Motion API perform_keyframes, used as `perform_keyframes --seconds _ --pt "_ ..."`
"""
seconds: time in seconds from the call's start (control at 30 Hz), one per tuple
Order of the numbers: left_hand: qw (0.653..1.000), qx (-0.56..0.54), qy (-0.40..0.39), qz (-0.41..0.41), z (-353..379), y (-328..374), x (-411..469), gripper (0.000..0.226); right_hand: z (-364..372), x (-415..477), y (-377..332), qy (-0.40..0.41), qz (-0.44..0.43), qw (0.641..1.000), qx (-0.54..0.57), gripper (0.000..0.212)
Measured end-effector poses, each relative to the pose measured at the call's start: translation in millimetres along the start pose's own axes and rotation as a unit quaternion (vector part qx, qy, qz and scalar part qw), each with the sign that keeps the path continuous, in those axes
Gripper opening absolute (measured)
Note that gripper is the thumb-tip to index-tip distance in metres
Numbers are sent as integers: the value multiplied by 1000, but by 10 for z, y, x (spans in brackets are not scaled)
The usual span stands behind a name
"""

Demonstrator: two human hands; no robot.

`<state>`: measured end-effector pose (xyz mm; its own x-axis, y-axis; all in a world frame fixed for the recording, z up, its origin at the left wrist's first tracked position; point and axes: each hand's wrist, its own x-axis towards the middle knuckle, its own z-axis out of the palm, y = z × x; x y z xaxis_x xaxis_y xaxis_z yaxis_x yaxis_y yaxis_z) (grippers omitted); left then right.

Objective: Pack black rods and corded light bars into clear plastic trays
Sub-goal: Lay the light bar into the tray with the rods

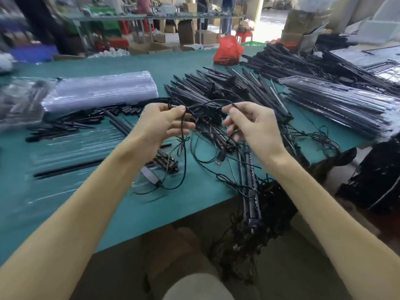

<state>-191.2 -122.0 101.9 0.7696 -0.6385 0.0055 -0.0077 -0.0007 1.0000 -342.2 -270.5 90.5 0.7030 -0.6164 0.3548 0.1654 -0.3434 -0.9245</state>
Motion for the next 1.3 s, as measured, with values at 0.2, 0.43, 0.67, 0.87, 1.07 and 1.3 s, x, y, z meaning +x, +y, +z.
perform_keyframes --seconds 0.2,0.43,0.67,0.87,1.07,1.3 --pt "989 143 33 9 -597 -104 -140 19 697 119 102 -24 79 994 66 15" --pt "983 149 110 -6 -1191 -324 -241 27 1227 184 189 -32 37 999 18 14" --pt "966 227 122 -11 -1488 -492 -304 36 1374 337 230 -53 -104 982 -148 36" --pt "932 357 58 38 -1390 -580 -278 32 1449 251 434 -163 -48 919 -356 35" --pt "838 531 49 121 -1369 -698 -125 60 1395 96 436 -141 -115 924 -337 25" --pt "765 620 -45 169 -1165 -795 108 59 1253 -75 482 -128 -95 942 -295 30"
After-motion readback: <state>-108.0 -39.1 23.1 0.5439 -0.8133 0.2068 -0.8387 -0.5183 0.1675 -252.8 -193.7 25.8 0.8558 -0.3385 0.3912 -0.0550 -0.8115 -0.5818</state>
